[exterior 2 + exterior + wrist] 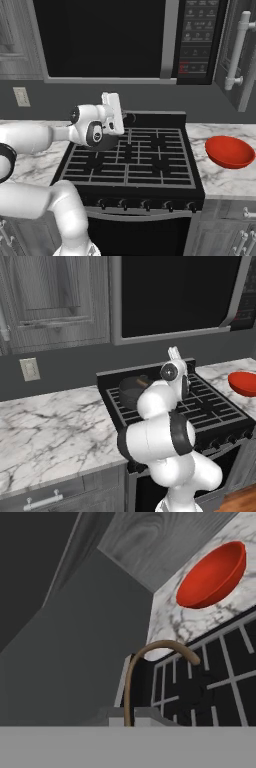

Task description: Open the cabinet and move the ladle to the pot. Then close the cabinet.

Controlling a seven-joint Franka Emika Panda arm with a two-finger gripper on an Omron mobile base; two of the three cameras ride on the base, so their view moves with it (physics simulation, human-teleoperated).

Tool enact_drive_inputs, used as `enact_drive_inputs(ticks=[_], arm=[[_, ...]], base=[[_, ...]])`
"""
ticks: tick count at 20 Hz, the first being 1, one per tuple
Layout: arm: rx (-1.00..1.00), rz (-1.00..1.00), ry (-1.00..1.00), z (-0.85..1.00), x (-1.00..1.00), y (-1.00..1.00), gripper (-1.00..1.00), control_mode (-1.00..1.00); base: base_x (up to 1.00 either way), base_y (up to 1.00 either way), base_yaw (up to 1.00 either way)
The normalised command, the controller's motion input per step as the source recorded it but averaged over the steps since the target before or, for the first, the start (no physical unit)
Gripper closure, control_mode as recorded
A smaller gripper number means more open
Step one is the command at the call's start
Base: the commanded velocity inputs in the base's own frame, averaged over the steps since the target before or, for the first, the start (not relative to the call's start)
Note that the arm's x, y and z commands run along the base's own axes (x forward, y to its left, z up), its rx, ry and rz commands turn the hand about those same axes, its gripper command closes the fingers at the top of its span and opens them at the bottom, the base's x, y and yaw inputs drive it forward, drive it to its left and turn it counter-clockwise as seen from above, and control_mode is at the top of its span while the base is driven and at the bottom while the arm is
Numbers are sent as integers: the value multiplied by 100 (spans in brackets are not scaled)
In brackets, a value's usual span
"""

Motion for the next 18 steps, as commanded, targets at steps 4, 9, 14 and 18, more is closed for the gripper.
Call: enact_drive_inputs(ticks=[4,9,14,18], arm=[[0,0,7,-21,13,0,100,-100],[0,0,9,-21,6,0,100,-100],[0,0,2,-7,1,0,100,-100],[0,-2,2,-7,19,0,100,-100]], base=[[0,0,0],[0,0,0],[0,0,0],[0,0,0]])
